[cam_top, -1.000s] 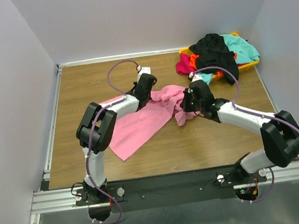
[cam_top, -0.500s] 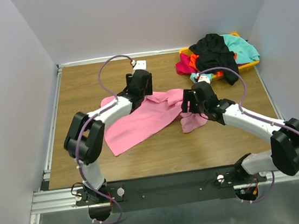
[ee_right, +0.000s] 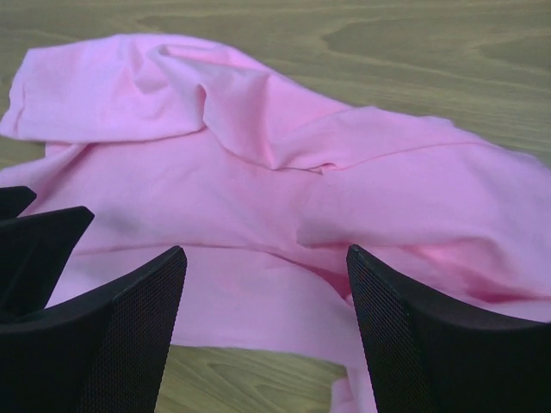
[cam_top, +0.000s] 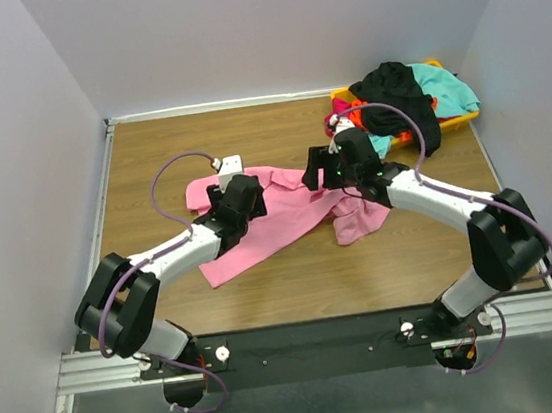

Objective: Fold and stack the t-shirts
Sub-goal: Flatten the tshirt out

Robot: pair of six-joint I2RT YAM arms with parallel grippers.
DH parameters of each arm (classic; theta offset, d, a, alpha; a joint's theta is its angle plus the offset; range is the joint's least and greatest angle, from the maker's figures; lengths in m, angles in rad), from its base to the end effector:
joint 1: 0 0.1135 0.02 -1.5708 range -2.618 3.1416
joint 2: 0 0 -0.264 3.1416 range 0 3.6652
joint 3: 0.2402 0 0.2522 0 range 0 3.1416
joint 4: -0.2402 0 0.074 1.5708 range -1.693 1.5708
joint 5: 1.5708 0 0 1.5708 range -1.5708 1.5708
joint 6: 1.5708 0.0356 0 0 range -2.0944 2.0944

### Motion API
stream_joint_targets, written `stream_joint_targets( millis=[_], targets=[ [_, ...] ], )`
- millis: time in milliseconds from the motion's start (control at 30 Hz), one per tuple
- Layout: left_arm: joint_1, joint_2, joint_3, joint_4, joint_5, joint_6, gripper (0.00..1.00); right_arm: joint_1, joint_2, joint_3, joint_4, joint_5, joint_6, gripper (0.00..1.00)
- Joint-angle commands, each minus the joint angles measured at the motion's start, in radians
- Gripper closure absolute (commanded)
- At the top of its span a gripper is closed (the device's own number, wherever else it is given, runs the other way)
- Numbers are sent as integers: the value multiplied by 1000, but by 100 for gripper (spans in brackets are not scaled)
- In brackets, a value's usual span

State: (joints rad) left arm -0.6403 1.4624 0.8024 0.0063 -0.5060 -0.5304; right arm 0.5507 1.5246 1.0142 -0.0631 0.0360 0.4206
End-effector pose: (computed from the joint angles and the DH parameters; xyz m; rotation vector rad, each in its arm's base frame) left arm 0.2551 -0.1685 0.2092 -0.1535 2.1285 -0.1212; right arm 0.2929 0.1783 0.2504 -0.1210 2.1874 0.5219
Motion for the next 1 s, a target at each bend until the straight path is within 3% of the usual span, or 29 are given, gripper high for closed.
stream_joint_targets(
  millis=[0, 533, 967],
  targets=[
    [-5, 1, -32, -5, 13, -114, 18, 6, 117, 59, 55, -155, -36, 18],
    [-10, 265, 98, 69, 211, -54, 19, -49, 503, 233, 55, -182, 18, 14],
    [-12, 421, 280, 67, 256, 13, 19, -218, 565, 250, 55, -193, 35, 14]
  ],
)
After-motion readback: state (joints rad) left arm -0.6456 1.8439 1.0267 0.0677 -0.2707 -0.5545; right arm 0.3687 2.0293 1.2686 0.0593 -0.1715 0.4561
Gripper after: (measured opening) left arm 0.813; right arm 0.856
